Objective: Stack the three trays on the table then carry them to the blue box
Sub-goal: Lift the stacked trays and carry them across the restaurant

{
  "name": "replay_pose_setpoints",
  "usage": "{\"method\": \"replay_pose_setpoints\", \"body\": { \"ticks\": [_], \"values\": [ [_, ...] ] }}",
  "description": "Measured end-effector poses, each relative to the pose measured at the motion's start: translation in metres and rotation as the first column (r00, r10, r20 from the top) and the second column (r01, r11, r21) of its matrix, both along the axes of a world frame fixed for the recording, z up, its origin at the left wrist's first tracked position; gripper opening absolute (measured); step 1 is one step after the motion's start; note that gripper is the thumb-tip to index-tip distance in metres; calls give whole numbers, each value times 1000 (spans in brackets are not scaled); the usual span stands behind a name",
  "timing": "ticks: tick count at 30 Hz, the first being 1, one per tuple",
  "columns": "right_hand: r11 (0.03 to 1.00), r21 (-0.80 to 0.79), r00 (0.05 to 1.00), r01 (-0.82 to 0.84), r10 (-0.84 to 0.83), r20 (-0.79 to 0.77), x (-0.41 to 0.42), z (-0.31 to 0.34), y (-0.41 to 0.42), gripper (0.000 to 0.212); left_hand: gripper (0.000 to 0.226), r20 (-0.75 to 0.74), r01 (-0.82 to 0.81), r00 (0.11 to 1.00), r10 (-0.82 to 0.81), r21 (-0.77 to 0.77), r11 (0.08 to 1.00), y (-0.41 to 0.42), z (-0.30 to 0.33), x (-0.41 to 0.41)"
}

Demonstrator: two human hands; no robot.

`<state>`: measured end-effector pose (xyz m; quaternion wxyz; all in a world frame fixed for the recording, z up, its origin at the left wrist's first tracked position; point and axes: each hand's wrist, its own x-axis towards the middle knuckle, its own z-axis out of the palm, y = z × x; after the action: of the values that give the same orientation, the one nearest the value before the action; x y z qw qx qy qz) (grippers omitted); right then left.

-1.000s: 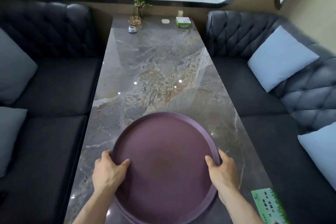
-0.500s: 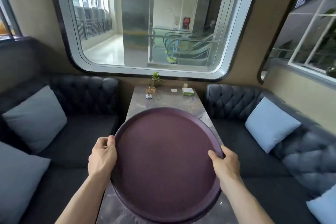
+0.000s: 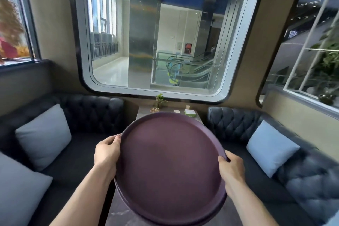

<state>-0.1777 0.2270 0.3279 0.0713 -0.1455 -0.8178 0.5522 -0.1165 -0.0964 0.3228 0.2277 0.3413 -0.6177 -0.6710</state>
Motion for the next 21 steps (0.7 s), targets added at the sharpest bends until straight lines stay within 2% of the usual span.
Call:
{"method": "replay_pose_setpoints", "body": {
  "ticks": [4,6,10,15,19,21],
  "values": [
    [998,-53,999,-41,41,-2,3,1,6,28,17,-10,-14,1000,15,61,998,3,3,6],
    [996,-61,997,-72,72,-10,4,5,11,35,15,-8,-22,1000,23,104,994,4,4,8],
    [974,-175,989,-142,135,-50,7,19,16,38,9,-23,-20,999,25,214,977,5,7,9],
    [979,-176,995,-101,99,-18,13,13,13,42,14,-32,-32,999,41,229,973,10,16,10],
    [978,-183,995,-100,96,-30,13,8,11,33,12,-24,33,999,-28,233,972,10,19,14],
    [971,-199,990,-134,125,-58,12,16,13,36,25,-12,85,996,-85,239,967,11,22,15]
  ]
}}
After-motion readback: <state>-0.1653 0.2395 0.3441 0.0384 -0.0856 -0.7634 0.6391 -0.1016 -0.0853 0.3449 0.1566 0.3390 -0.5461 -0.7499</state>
